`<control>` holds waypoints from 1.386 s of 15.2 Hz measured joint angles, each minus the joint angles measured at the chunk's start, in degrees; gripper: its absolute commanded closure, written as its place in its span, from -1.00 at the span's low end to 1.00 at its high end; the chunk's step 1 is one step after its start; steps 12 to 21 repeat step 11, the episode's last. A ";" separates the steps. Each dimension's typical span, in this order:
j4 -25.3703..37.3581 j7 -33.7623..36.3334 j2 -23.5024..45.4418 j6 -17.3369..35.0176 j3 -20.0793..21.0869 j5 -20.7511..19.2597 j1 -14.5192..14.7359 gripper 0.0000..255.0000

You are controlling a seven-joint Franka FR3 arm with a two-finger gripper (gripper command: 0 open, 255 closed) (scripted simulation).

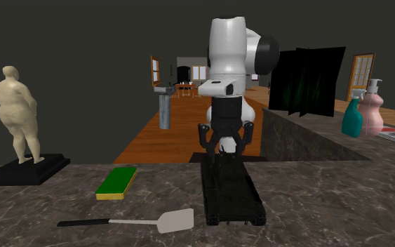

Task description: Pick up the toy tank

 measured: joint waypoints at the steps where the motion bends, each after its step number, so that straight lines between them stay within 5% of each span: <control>1: 0.64 0.04 -0.10 -0.73 0.02 -0.01 0.01 1.00; 10: 6.99 0.10 -0.74 -7.75 -0.03 -0.10 -0.03 1.00; 21: 7.41 0.12 -0.70 -8.11 -0.03 -0.09 -0.03 1.00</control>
